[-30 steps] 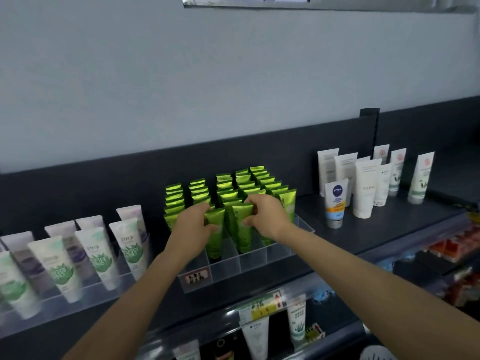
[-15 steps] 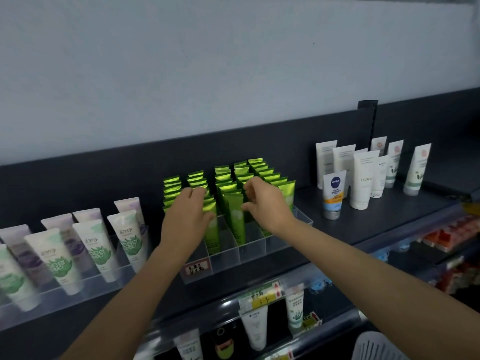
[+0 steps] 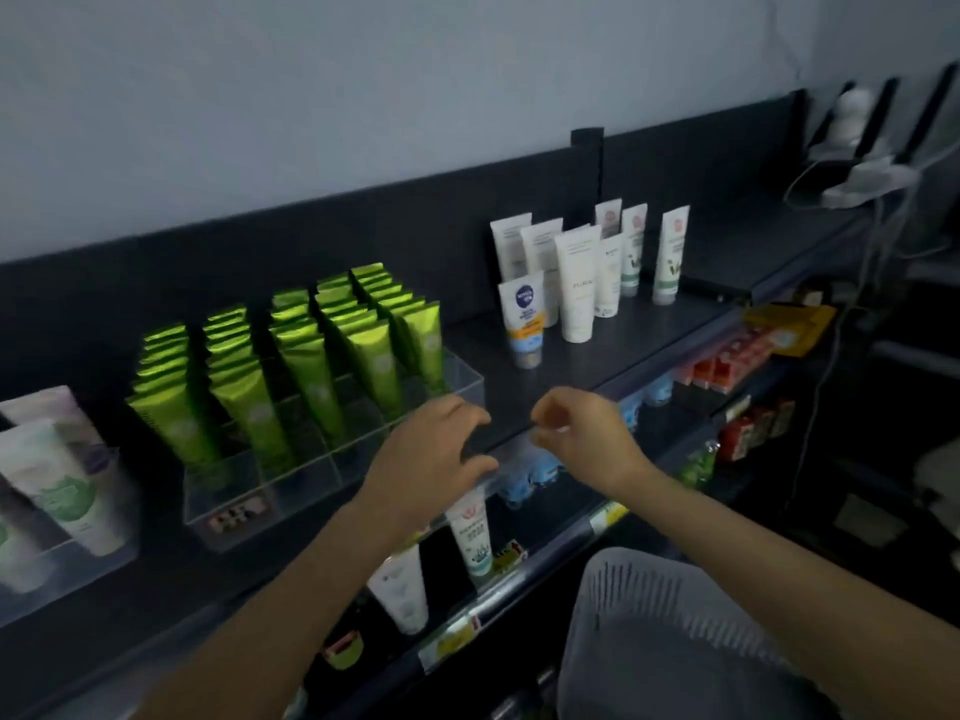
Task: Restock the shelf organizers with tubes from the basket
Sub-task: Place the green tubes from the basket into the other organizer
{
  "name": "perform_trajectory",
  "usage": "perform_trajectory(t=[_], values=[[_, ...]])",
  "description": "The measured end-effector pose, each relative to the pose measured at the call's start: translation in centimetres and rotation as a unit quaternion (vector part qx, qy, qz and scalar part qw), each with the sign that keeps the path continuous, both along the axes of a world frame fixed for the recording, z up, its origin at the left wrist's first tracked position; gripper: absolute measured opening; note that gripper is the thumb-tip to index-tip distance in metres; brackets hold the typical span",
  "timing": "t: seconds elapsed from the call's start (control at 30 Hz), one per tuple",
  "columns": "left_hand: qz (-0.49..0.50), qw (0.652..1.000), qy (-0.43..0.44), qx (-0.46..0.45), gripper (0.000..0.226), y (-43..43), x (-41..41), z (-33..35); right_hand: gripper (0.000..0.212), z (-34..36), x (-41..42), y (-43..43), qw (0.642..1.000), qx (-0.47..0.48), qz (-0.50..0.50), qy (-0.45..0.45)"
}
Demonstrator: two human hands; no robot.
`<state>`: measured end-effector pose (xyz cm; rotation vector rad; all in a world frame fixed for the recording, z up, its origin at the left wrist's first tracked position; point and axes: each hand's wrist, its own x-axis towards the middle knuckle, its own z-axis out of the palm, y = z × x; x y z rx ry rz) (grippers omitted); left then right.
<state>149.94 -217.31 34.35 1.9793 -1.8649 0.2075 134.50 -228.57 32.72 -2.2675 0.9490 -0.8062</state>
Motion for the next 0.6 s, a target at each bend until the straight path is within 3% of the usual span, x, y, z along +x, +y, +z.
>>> perform_trajectory(t=[0.13, 0.23, 0.4, 0.6], values=[[-0.049, 0.996, 0.040, 0.060, 0.045, -3.1, -4.1, -5.4, 0.013, -6.4, -5.6, -1.9, 0.992, 0.079, -0.044, 0.091], [-0.072, 0.983, 0.070, 0.154, 0.049, -5.0, -7.5, -10.4, 0.015, -11.8, -9.7, -2.7, 0.975, 0.143, -0.084, 0.149], [-0.080, 0.960, 0.084, 0.257, 0.049, -6.5, -10.8, -17.9, 0.013, -20.5, -14.6, -2.3, 0.941, 0.230, -0.084, 0.235], [-0.037, 0.955, 0.117, 0.270, 0.043, -6.2, -11.9, -23.5, 0.023, -29.6, -17.1, -1.4, 0.885, 0.332, -0.027, 0.325]])
